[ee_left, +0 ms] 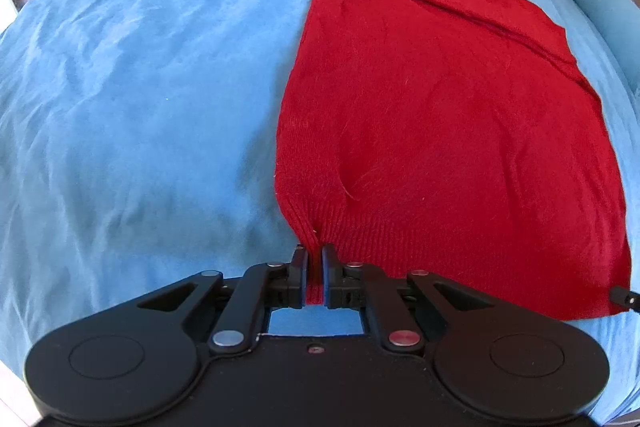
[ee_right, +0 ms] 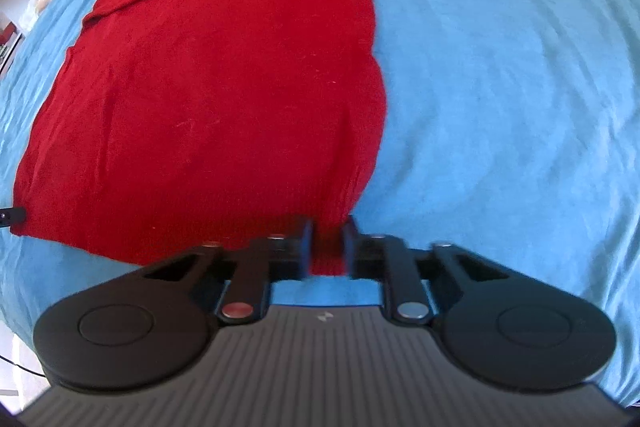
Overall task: Fold small clothes
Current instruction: 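Close both grippers on the sweater hem and lift it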
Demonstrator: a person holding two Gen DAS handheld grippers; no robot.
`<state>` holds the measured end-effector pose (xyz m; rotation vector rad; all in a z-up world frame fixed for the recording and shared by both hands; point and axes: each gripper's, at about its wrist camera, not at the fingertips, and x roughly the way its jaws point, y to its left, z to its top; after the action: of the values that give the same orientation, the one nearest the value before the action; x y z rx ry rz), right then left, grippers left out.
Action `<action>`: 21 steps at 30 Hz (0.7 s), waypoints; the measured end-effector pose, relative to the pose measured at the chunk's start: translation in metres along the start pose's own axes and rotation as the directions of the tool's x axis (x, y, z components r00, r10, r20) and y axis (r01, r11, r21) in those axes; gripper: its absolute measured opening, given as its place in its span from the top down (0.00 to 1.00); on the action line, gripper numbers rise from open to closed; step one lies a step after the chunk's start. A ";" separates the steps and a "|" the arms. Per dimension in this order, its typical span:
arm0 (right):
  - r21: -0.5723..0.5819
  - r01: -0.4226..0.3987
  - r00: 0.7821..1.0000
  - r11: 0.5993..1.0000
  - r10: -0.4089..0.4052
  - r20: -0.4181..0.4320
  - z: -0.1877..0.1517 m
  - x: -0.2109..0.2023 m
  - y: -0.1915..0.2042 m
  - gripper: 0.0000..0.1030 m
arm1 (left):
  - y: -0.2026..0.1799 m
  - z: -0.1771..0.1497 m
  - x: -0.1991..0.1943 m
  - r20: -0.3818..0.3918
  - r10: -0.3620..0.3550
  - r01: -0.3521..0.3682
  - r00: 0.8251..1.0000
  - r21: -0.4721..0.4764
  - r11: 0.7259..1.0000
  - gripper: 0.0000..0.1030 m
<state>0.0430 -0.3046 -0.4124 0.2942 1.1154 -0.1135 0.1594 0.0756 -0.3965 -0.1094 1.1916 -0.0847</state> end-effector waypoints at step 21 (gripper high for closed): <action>0.270 -0.392 0.881 0.879 0.274 0.387 0.197 -0.094 -0.017 0.81 | -0.024 0.198 -0.072 0.386 -0.238 0.315 0.891 -0.150 0.937 0.94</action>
<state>0.1682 -0.3832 -0.2514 0.7518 0.6813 -0.0419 0.3170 0.0687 -0.2543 -0.4646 0.8033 -0.1834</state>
